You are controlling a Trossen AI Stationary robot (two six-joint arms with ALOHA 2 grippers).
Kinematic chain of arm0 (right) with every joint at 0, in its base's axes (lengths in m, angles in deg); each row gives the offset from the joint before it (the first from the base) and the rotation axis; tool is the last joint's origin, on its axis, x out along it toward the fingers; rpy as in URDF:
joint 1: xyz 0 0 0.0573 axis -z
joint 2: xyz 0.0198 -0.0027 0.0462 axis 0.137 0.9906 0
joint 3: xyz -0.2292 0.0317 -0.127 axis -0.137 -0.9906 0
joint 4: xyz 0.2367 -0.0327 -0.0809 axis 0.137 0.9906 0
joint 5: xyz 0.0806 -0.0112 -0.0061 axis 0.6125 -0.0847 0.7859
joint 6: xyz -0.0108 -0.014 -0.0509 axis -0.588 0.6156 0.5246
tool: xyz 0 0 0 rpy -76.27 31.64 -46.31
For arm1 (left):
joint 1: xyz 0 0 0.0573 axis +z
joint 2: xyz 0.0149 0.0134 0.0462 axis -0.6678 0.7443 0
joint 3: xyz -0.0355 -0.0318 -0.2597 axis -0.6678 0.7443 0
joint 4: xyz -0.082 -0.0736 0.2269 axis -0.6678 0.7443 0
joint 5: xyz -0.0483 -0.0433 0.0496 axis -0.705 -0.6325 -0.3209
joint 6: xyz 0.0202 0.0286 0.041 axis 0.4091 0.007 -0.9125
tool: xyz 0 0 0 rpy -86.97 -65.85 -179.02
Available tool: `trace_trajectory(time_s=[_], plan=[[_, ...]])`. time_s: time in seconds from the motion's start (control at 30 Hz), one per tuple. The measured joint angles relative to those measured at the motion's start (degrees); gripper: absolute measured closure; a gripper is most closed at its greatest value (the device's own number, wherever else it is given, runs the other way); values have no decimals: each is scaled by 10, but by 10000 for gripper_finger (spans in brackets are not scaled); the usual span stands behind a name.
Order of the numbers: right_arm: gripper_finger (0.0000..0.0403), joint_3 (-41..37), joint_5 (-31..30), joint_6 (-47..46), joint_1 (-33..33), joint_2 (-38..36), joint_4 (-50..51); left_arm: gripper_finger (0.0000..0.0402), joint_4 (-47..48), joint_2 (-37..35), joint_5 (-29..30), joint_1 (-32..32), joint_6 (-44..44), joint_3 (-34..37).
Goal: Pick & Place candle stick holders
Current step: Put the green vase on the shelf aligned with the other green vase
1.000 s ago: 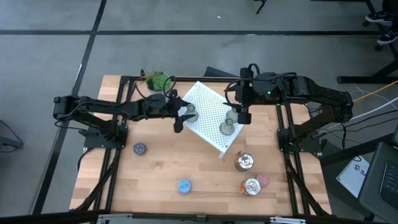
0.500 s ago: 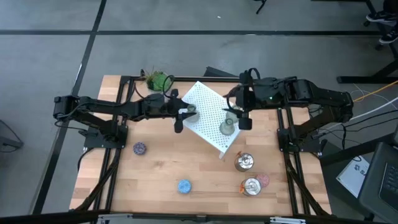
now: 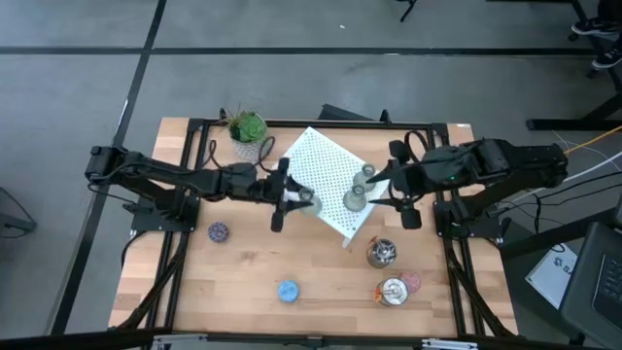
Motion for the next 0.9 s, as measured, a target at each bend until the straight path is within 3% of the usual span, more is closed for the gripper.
trace_trajectory(time_s=[0.37,0.7,0.9], plan=[[188,-65,4,-49,-43,-24,-82,273,52,155,1,-37,-50,-176],[188,-65,-31,-84,-96,-19,-120,273,49,232,63,-48,-11,-212],[188,-65,-35,-88,-100,-15,-122,273,41,239,78,-43,-11,-212]])
